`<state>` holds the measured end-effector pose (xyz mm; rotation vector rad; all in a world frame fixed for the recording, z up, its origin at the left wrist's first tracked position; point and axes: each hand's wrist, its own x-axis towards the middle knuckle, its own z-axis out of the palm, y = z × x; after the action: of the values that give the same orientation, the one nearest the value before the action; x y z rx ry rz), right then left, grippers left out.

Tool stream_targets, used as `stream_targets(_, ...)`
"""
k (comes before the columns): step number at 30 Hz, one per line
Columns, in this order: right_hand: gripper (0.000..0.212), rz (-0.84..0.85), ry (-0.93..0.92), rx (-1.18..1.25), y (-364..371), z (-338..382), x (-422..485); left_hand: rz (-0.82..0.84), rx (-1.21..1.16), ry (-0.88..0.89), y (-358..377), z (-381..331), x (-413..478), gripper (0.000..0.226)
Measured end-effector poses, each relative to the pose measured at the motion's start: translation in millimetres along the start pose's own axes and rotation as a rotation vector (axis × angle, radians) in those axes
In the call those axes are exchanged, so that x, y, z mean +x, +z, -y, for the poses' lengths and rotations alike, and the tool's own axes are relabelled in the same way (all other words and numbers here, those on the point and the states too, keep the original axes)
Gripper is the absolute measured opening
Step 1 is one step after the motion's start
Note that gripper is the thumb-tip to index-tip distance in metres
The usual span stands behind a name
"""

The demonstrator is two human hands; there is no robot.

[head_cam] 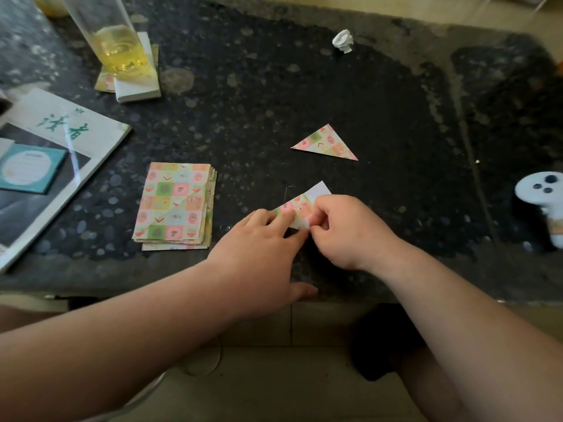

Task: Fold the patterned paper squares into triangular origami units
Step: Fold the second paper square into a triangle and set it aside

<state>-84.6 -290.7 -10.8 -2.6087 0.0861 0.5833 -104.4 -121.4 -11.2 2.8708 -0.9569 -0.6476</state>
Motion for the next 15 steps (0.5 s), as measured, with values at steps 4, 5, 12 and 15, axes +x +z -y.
stream_targets(4, 0.013, 0.007, 0.033, 0.007, 1, -5, 0, 0.003, -0.002, -0.006, 0, -2, 0, 0.085)
stream_targets(5, 0.013, 0.024, 0.068, 0.039, -1, -7, 1, 0.007, 0.003, -0.008, -1, -2, 0, 0.085)
stream_targets(12, 0.011, 0.205, 0.319, 0.266, -18, -20, 3, 0.03, 0.02, -0.025, -2, -3, -1, 0.086)
stream_targets(15, 0.01, 0.257, 0.391, 0.344, -25, -26, 2, 0.034, 0.02, -0.03, -4, -3, -1, 0.085)
